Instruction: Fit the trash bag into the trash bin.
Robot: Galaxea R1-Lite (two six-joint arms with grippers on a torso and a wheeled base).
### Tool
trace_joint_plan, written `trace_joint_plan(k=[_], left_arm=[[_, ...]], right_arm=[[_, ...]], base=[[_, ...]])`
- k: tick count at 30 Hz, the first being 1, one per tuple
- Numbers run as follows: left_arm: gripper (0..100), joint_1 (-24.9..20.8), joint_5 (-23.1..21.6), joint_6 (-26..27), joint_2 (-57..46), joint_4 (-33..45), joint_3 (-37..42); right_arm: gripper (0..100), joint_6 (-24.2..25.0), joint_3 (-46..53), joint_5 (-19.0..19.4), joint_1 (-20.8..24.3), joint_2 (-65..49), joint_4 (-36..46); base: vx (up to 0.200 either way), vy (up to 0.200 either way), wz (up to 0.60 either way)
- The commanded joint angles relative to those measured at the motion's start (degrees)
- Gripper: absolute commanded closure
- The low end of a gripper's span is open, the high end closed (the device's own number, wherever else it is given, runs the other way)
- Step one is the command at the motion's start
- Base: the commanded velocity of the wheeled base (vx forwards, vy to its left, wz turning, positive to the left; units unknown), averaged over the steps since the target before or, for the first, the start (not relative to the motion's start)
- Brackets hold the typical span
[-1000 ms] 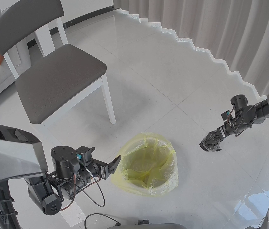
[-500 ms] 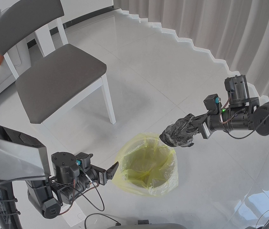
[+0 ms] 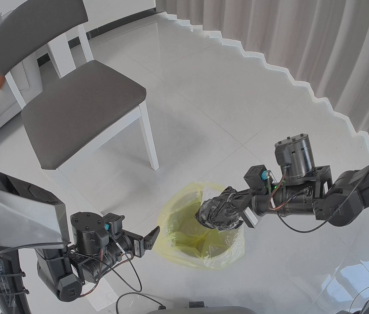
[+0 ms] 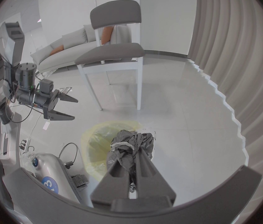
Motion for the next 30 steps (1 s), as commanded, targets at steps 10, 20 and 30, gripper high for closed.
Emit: trace_joint_plan(k=[10,20,30], left_arm=[[0,-0.02,0.17,-0.06,-0.44,-1.02,0.60],[0,-0.02,0.52,-0.06,-0.44,-1.02,1.39],[0,-0.02,0.43,-0.06,0.18,-1.02,1.31]], right_arm=[[100,-0.04,-3.51,0.04,2.07,10.87,-0.21],[100,0.67,-9.48,0.65,1.28,18.78,0.05],[100,-0.92,2.12,0.39,1.89,13.51,-2.67]], base=[[0.000,0.000,0.00],[0.000,0.000,0.00],[0.000,0.000,0.00]])
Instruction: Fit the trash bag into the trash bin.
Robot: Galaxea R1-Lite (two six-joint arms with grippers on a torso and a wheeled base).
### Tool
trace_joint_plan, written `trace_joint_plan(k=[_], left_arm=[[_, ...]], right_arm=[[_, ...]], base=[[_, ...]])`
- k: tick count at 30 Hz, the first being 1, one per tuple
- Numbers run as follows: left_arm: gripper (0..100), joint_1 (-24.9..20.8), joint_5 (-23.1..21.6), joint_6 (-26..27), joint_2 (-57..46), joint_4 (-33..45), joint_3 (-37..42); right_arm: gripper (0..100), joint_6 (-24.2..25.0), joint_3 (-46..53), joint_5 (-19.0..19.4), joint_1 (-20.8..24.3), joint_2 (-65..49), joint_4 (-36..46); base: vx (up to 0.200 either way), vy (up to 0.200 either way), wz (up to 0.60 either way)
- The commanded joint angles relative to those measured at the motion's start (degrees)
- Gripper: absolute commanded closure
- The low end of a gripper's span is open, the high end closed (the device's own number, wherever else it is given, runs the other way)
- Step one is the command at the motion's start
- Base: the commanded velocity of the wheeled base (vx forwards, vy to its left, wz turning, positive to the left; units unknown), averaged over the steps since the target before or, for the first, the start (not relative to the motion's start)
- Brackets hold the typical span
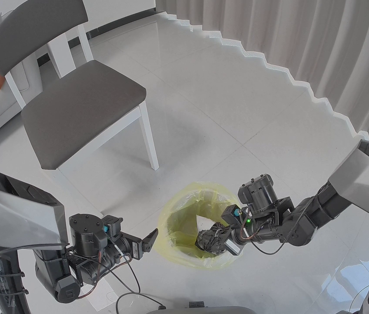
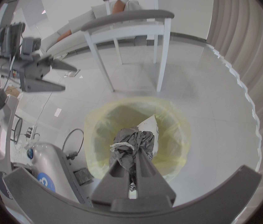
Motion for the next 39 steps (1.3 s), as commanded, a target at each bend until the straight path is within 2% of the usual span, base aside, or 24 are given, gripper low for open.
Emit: trace_joint_plan(k=[1,7,9,13,18,25,28,33,39], left_arm=[[0,0.00,0.02,-0.06,0.52,-1.02,-0.11],[0,0.09,0.02,-0.15,0.34,-1.02,0.33],[0,0.18,0.02,-0.15,0.34,-1.02,0.42],[0,0.35,0.02,-0.15,0.52,-1.02,0.42],[0,0.44,0.02,-0.23,0.96,-1.02,0.33],[0,0.18,0.02,-1.20,1.04,-1.02,0.42],[0,0.26,0.02,-1.20,1.13,-1.02,0.42],[0,0.00,0.02,-1.20,0.16,-1.02,1.56],[0,-1.14,0.02,-1.29,-3.00,-1.02,2.79]], right_arm=[[100,-0.38,3.34,-0.01,0.16,-2.55,-1.04],[100,-0.12,-7.47,0.25,-1.86,3.78,-0.60],[100,0.06,-14.51,0.34,-2.39,7.56,0.45],[100,0.68,-22.50,0.34,-2.65,9.76,5.46],[100,1.03,-22.59,0.34,-2.56,9.76,6.52],[100,0.50,-14.68,0.43,-2.04,9.49,4.94],[100,0.41,-14.15,0.43,-2.04,10.02,3.35],[100,0.94,-16.18,0.34,-2.74,14.41,0.81],[100,1.12,-23.47,0.08,-3.27,21.27,1.24]], base=[[0.000,0.000,0.00],[0.000,0.000,0.00],[0.000,0.000,0.00],[0.000,0.000,0.00],[0.000,0.000,0.00],[0.000,0.000,0.00],[0.000,0.000,0.00],[0.000,0.000,0.00],[0.000,0.000,0.00]])
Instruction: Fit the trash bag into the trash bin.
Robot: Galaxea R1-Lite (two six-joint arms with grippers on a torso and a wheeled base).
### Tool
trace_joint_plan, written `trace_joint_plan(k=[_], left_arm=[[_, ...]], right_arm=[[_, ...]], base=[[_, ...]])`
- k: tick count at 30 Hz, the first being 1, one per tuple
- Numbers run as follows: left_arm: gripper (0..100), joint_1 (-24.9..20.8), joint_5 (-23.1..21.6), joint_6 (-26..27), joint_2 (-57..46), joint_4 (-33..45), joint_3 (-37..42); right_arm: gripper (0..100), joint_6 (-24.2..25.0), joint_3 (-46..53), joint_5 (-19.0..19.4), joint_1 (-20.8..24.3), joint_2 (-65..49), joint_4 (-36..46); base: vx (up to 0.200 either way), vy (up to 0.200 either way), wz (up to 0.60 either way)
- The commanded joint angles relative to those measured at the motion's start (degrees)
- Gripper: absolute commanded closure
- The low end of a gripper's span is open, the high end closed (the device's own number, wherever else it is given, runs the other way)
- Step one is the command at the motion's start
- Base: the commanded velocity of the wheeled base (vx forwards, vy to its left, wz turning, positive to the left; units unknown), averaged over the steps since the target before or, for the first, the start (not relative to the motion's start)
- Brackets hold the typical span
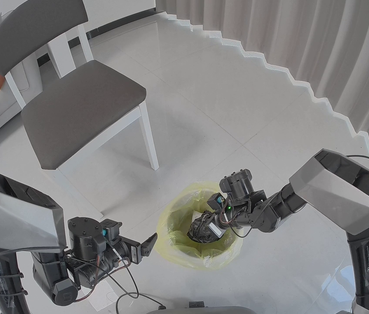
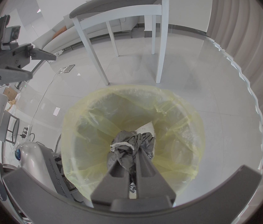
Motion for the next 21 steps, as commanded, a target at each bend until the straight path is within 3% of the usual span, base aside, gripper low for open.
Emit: trace_joint_plan(k=[1,6,15,16,21], left_arm=[[0,-0.62,0.02,-0.03,-2.84,-1.02,0.93],[0,-0.62,0.02,-0.03,-4.16,-1.02,1.81],[0,-2.38,0.10,0.14,-7.06,-1.02,4.36],[0,-2.38,0.10,0.14,-7.15,-1.02,4.45],[0,-2.46,0.10,0.32,-7.58,-1.02,4.54]], right_arm=[[100,0.08,-4.39,-0.56,-0.12,6.73,0.23],[100,0.08,-7.20,-0.64,0.41,9.46,1.38],[100,2.98,-20.03,-0.64,0.93,12.62,14.38],[0,2.98,-20.21,-0.64,1.02,12.71,14.82],[0,3.24,-22.49,-0.56,1.20,13.59,16.40]], base=[[0.000,0.000,0.00],[0.000,0.000,0.00],[0.000,0.000,0.00],[0.000,0.000,0.00],[0.000,0.000,0.00]])
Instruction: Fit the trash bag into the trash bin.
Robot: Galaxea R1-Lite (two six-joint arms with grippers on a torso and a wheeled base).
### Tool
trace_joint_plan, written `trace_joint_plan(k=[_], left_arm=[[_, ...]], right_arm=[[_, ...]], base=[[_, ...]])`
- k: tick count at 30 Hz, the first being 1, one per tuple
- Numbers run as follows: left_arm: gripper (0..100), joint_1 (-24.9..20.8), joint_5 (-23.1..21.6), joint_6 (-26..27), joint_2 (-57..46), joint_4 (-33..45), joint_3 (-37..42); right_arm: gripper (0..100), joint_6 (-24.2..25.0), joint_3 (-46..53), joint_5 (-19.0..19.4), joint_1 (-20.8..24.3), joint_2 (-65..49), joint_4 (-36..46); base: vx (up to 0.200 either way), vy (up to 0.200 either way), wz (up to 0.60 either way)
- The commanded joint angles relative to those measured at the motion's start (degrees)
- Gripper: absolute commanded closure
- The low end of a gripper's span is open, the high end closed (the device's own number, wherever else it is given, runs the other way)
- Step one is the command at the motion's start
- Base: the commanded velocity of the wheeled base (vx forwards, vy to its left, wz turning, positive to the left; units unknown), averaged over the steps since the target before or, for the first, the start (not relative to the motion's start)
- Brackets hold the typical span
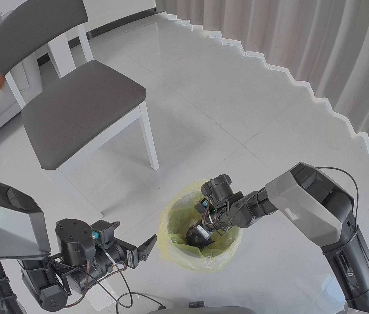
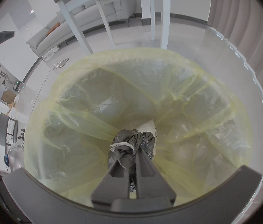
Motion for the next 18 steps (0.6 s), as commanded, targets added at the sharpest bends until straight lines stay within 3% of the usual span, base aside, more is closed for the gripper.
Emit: trace_joint_plan(k=[1,10,18], left_arm=[[0,-0.21,0.03,0.20,-0.95,-1.02,0.10],[0,0.23,0.12,-0.24,-0.34,-1.02,-0.17],[0,0.67,0.38,-2.26,2.83,-1.02,-1.31]], right_arm=[[0,0.05,-1.79,-0.07,0.19,1.48,0.25],[0,-0.04,-0.21,-0.51,0.27,0.87,-0.10],[0,0.05,13.41,-1.04,0.27,-12.58,-5.55]], base=[[0.000,0.000,0.00],[0.000,0.000,0.00],[0.000,0.000,0.00]])
